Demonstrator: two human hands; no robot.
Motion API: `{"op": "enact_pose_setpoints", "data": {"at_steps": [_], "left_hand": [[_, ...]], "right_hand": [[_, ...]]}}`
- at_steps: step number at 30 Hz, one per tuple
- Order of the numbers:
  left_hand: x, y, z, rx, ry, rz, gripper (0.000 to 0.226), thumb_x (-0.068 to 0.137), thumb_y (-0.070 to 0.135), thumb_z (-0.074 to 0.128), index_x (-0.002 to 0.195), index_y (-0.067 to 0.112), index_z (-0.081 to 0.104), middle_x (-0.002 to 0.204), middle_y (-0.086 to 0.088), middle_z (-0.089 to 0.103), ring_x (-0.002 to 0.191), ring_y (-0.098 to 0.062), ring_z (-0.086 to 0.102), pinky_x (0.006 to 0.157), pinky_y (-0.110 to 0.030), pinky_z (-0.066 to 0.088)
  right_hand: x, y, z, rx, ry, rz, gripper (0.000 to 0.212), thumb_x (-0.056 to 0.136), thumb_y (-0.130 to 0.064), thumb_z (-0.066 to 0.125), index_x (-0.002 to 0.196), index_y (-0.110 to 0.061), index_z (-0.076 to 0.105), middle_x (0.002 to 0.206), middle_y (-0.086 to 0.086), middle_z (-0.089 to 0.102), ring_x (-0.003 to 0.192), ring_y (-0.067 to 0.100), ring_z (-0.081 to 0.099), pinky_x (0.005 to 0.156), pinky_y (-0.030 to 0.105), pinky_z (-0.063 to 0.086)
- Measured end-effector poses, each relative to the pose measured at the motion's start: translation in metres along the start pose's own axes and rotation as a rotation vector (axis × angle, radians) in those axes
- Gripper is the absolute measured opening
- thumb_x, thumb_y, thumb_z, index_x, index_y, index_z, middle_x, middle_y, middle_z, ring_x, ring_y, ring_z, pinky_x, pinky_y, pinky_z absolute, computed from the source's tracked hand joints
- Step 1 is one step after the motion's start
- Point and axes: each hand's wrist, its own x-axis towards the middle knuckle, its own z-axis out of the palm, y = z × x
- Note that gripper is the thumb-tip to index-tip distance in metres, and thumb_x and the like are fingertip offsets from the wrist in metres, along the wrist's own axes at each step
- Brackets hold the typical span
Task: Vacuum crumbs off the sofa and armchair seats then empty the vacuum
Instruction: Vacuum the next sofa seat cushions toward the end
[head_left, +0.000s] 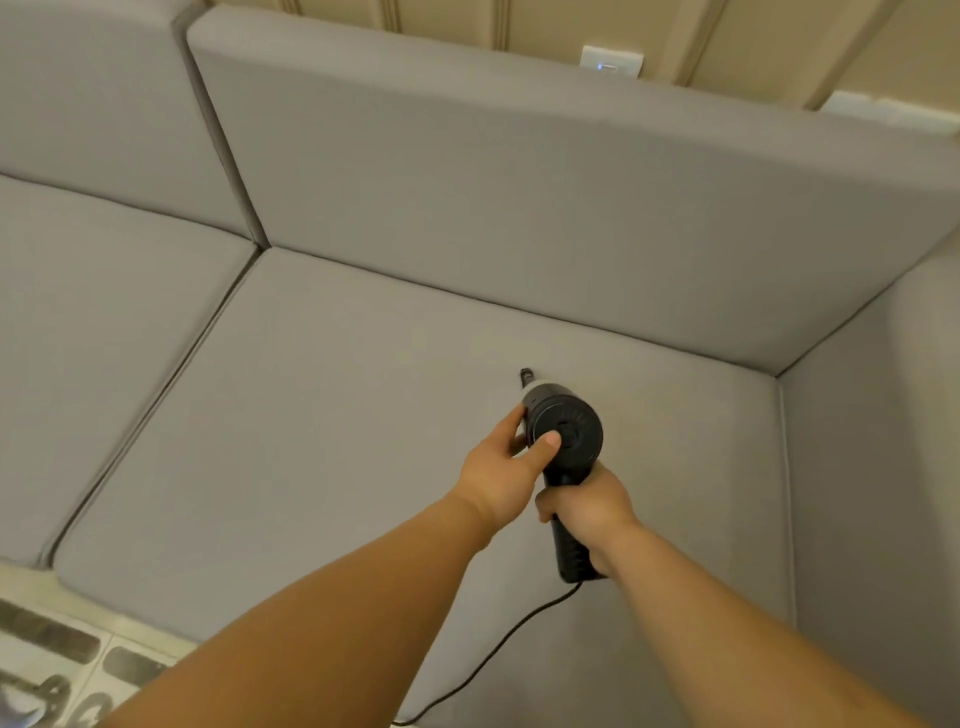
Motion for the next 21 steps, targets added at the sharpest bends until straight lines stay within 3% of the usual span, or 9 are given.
{"op": "enact_pose_setpoints", "data": {"at_steps": [4, 11, 21], "left_hand": [[0.025, -0.006, -0.007, 0.045, 0.006, -0.013, 0.056, 0.095, 0.039, 0.051, 0.146, 0.034, 0.029, 0.119, 0.004, 0.062, 0.109, -0.015, 0.060, 0.097, -0.032, 0.045], [0.014, -0.032, -0.038, -0.012, 0.132, -0.039, 0.053, 0.096, 0.044, 0.046, 0.145, 0.042, 0.025, 0.106, 0.011, 0.062, 0.103, -0.009, 0.063, 0.090, -0.026, 0.044], [-0.040, -0.061, -0.066, -0.081, 0.223, -0.108, 0.057, 0.097, 0.042, 0.045, 0.147, 0.042, 0.017, 0.104, 0.013, 0.061, 0.096, -0.005, 0.063, 0.092, -0.025, 0.041]], "right_hand": [[0.027, -0.006, 0.008, 0.025, -0.006, 0.010, 0.043, 0.066, 0.004, 0.069, 0.105, -0.012, 0.063, 0.091, 0.011, 0.067, 0.083, 0.030, 0.061, 0.071, 0.037, 0.052], [0.036, -0.013, 0.044, -0.119, -0.134, -0.032, 0.047, 0.066, 0.004, 0.068, 0.109, -0.016, 0.061, 0.096, 0.007, 0.067, 0.090, 0.028, 0.062, 0.077, 0.040, 0.055], [0.000, -0.004, 0.083, -0.294, -0.289, -0.016, 0.043, 0.066, 0.004, 0.067, 0.104, -0.015, 0.063, 0.096, 0.009, 0.067, 0.090, 0.029, 0.062, 0.080, 0.041, 0.056]]}}
